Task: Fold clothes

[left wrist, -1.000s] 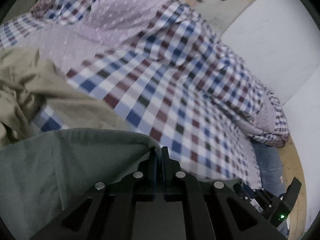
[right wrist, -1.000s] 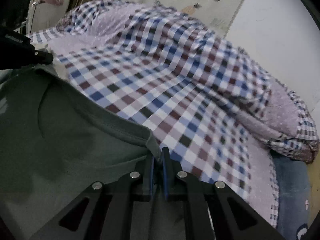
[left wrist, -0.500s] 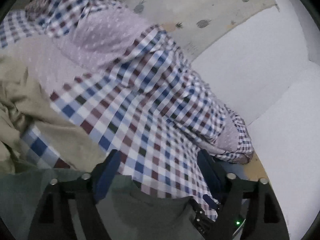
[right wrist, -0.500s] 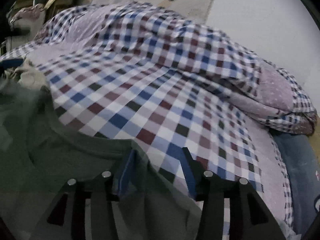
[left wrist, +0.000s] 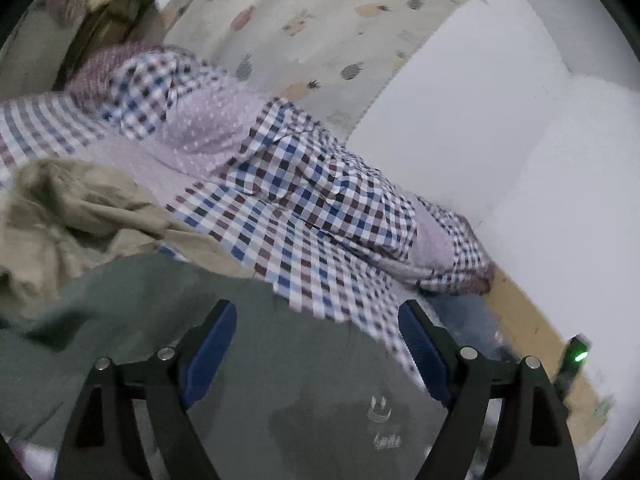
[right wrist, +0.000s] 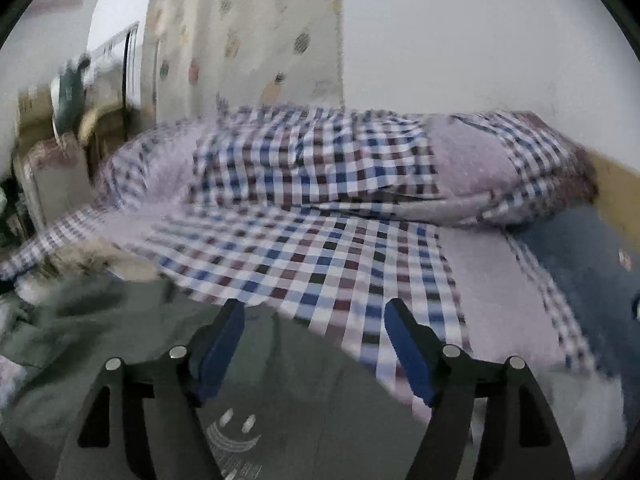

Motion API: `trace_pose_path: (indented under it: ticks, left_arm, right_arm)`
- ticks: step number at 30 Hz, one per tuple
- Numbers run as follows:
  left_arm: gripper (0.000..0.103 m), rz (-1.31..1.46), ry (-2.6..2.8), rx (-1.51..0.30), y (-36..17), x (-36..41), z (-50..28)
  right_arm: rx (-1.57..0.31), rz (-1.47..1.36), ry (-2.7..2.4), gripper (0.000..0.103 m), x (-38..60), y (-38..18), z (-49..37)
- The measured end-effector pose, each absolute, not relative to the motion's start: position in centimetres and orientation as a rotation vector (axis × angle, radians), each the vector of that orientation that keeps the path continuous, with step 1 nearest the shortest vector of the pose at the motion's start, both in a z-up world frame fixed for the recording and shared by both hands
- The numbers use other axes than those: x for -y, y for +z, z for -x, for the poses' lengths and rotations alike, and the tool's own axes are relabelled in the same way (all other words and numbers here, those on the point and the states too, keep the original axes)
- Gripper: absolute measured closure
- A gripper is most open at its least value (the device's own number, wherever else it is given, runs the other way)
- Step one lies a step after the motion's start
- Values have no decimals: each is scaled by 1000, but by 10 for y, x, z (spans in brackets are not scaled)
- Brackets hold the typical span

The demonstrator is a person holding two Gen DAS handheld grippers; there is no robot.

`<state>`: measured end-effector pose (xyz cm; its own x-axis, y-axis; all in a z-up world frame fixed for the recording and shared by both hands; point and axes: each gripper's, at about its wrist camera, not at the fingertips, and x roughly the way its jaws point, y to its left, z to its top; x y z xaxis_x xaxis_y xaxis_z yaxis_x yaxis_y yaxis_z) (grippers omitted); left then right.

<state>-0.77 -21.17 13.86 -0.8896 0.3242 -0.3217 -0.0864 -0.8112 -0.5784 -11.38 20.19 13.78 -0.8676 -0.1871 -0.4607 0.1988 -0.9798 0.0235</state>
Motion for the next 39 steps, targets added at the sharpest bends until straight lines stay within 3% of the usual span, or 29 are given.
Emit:
trace_pose_path:
  ticks: [2,8,12,15,20,24,39]
  left_arm:
    - [16,584,2738,809,141,207,-24]
    - [11,578,2649,911,134,169,-81]
    - [11,561,2595,808,127,116,-88]
    - [11,590,2569,690,110,78,-87]
    - [11,689,2493,622,91,34,-74]
    - [11,689,2519,538,82,18,-71]
    - [11,720,2528,555,69,16,-64]
  right_arm:
    - [77,-631,-2887,15,-228,149,68]
    - [260,-563,-3030,11,-300,148,-50]
    - [464,-509,-3049,10,-360,118,-102]
    - [743,-561,-3062,10,-416,102,-113]
    - [1281,-395,-3013,10,-509,82,-146]
    - [1522,-424,-2918,10,-552,57,-143]
    - [1481,-746,-3041,10,-582,72,-79]
